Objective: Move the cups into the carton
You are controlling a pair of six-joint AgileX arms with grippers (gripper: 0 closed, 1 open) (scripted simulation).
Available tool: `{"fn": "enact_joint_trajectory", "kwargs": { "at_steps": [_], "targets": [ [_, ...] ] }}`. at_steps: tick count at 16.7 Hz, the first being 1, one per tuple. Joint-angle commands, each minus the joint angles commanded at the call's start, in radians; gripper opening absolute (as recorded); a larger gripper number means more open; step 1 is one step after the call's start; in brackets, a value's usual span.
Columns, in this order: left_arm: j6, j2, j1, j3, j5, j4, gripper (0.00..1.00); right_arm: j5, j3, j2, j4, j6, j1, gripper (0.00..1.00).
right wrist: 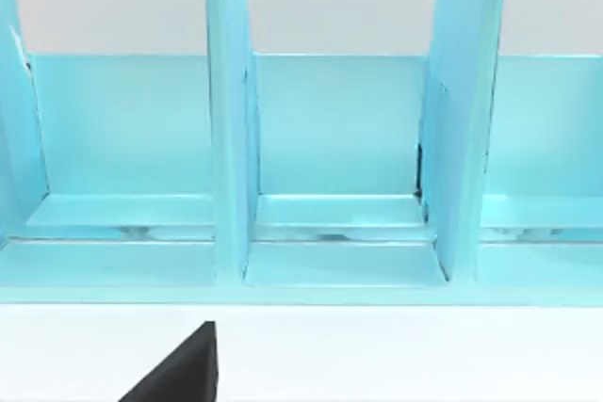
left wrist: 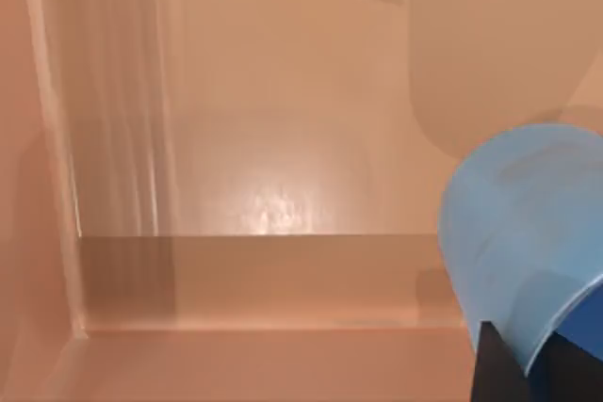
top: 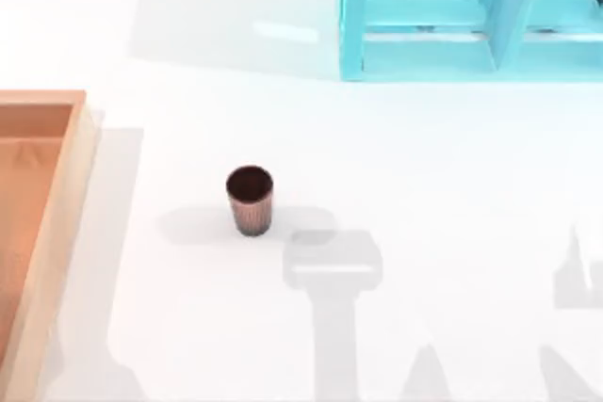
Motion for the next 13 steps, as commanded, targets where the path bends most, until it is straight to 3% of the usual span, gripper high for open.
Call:
{"fn": "enact_joint_trajectory", "kwargs": {
  "at_steps": [9,13],
  "targets": [
    [0.000,0.000,0.000,0.000,0.000,0.000,0.98,0.000,0.000,0.000,0.000,0.000,0.000,1.00],
    [0.000,0.000,0.000,0.000,0.000,0.000,1.00,0.000,0.000,0.000,0.000,0.000,0.000,1.00]
  ]
}}
